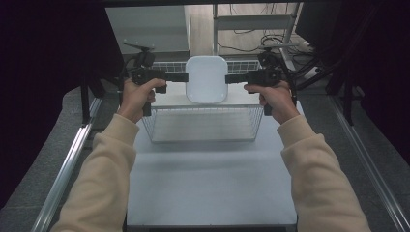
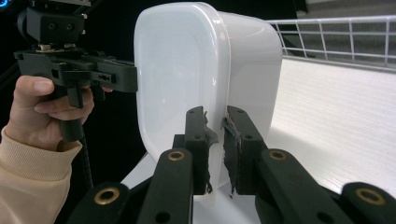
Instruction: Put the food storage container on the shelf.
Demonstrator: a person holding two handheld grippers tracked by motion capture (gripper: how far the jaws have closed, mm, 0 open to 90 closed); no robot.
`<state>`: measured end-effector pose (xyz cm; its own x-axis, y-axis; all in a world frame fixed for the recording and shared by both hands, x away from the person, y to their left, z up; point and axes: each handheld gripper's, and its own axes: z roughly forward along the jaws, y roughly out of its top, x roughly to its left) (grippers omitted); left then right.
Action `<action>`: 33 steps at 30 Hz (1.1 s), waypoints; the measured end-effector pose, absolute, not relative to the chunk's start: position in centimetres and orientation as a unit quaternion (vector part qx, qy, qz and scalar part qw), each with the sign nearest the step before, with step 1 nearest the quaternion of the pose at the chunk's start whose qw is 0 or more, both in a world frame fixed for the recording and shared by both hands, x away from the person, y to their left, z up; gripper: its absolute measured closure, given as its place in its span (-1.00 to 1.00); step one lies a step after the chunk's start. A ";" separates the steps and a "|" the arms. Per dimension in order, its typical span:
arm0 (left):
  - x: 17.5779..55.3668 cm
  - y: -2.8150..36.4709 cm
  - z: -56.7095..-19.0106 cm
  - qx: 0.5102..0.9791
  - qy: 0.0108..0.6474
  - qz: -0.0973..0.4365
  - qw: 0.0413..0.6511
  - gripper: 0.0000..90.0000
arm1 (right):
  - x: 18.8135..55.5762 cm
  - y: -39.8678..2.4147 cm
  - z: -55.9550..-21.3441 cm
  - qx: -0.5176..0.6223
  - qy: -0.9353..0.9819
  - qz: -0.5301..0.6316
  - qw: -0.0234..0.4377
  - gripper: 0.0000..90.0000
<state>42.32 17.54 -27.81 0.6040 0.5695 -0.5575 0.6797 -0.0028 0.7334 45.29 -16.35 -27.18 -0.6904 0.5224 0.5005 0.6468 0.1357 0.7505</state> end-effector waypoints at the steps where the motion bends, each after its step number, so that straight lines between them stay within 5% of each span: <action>1: 42.8 17.5 -28.1 0.705 0.448 -0.055 0.548 0.79 | 45.5 -16.3 -27.3 -0.392 -0.751 -0.528 0.061 0.78; 10: 45.4 17.7 -30.0 0.699 0.470 -0.092 0.531 0.79 | 47.7 -16.1 -28.6 -0.423 -0.749 -0.503 0.080 0.77; 22: 50.5 18.7 -32.4 0.607 0.540 -0.185 0.553 0.74 | 52.4 -15.6 -29.7 -0.501 -0.702 -0.487 0.140 0.60; 33: 51.4 18.8 -33.9 0.583 0.546 -0.200 0.568 0.66 | 53.6 -15.8 -31.0 -0.535 -0.664 -0.495 0.169 0.55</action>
